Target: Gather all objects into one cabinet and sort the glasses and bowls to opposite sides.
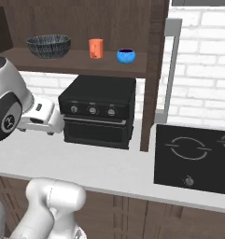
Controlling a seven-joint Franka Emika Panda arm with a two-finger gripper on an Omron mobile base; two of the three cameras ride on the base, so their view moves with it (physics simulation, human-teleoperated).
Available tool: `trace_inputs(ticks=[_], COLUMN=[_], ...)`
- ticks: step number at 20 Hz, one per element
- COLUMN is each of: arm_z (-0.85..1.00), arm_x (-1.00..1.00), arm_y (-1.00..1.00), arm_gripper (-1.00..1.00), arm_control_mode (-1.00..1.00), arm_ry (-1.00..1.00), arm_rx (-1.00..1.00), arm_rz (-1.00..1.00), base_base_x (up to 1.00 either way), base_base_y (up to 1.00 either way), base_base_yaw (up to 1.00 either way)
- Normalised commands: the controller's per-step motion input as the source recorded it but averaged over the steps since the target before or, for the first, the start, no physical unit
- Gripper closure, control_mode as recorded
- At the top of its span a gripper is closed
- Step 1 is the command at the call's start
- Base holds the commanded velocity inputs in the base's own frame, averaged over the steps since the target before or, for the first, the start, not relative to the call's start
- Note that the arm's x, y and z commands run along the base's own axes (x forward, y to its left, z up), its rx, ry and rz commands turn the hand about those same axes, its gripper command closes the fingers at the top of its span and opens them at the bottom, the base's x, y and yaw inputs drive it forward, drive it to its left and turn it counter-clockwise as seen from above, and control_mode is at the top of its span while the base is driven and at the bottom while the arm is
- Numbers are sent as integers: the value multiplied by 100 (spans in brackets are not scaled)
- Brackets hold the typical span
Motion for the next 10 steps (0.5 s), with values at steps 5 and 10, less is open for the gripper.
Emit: trace_inputs(ticks=[5, 10], arm_z=[-4, 0], arm_x=[-11, 0], arm_y=[0, 0], arm_gripper=[-100, -100], arm_control_mode=[100, 100], arm_ry=[0, 0], arm_rx=[-2, 0], arm_rz=[0, 0], base_base_x=[-15, -81], base_base_y=[0, 15], base_base_yaw=[0, 1])
